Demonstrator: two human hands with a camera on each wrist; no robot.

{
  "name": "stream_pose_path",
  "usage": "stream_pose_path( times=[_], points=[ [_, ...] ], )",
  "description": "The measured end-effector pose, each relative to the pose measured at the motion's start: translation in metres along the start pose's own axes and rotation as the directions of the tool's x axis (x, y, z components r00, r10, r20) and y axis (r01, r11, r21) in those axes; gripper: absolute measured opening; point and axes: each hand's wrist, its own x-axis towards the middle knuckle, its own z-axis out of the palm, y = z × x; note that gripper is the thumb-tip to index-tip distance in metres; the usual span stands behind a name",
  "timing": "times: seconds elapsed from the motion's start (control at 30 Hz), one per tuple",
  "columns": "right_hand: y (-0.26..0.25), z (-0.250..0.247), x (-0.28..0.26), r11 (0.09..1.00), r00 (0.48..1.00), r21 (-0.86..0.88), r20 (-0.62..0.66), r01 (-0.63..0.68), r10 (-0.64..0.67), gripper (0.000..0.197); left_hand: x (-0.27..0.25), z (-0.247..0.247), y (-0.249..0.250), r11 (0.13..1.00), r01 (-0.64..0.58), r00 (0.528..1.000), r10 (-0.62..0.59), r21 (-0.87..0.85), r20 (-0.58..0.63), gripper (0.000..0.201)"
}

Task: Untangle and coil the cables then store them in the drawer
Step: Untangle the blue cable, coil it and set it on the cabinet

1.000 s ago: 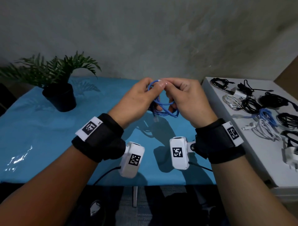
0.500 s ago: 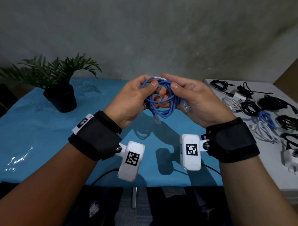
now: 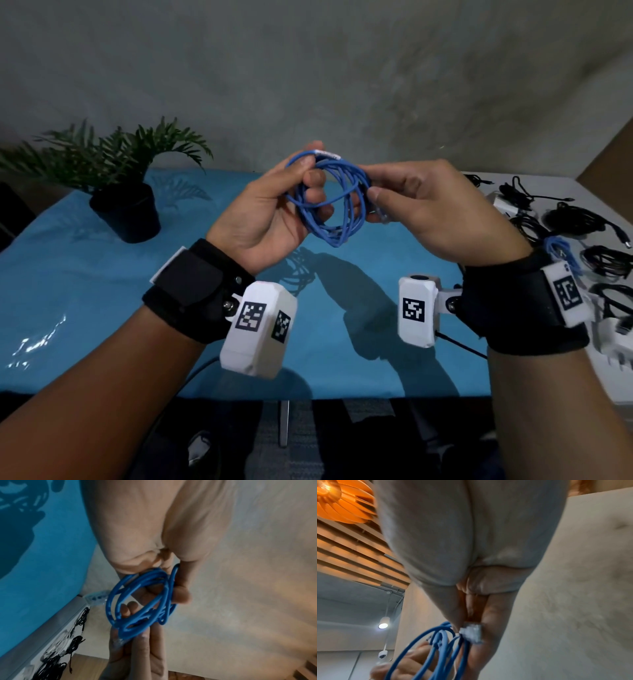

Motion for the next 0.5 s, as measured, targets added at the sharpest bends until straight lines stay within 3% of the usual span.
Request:
stream_pose_path(
  times=[0.2,0.37,0.5],
  points=[
    [0.01,0.007,0.004,1.0,1.0,-0.02,-0.025,-0.015,0.014,0.044,-0.002,-0.001,0.004,0.999,0.044,0.996,-0.046,0.019,0.079,0.016],
    [0.017,0.003,0.002,0.944,0.999,-0.329,-0.02,-0.031,0.026,0.042,0.005,-0.002,0.009,0.923,0.084,0.969,0.013,0.377,-0.248,0.028],
    [0.021,-0.001,0.004,0.897,0.998,-0.441,-0.059,0.007,-0.037,0.031,0.004,-0.003,0.013,0.929,0.091,0.966,0.005,0.358,-0.259,0.018]
  ],
)
